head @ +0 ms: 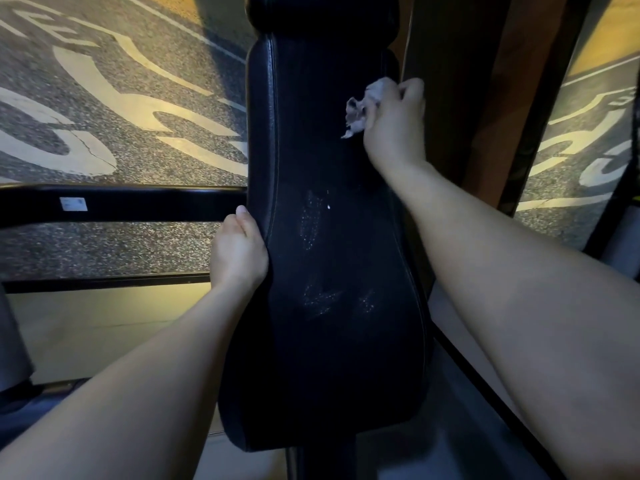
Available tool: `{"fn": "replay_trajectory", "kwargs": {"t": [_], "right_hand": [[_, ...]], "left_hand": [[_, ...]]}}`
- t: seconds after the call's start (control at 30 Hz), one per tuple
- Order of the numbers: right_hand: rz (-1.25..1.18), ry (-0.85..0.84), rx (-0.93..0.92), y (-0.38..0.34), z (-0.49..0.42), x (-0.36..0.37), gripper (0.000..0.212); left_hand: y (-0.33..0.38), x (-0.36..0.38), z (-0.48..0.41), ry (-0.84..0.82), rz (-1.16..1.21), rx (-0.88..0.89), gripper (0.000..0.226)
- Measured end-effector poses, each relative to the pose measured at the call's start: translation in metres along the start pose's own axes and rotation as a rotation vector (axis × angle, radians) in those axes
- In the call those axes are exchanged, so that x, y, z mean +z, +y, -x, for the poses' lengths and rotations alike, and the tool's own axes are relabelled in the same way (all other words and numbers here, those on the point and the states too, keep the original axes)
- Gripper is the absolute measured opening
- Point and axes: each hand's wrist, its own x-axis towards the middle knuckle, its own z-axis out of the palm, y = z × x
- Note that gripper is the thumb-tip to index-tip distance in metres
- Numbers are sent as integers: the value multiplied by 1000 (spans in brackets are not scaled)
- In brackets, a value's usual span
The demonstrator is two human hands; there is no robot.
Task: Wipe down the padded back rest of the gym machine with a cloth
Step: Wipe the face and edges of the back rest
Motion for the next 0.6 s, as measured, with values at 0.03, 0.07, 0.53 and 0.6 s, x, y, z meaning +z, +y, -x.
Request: {"fn": "replay_trajectory", "kwargs": {"t": [0.03, 0.07, 0.53, 0.6], "right_hand": [[-11, 19, 52, 1, 0, 0, 32], [-31, 35, 108, 1, 1, -1, 30], [-144, -96, 249, 12, 20, -18, 27], [-204, -79, 266, 13, 55, -16, 24]], "left_hand": [[0, 0, 0, -1, 4, -1, 58], [0, 0, 0, -4, 3, -5, 58], [5, -2, 3, 9, -60, -28, 59], [4, -2, 3, 9, -51, -22, 58]]}}
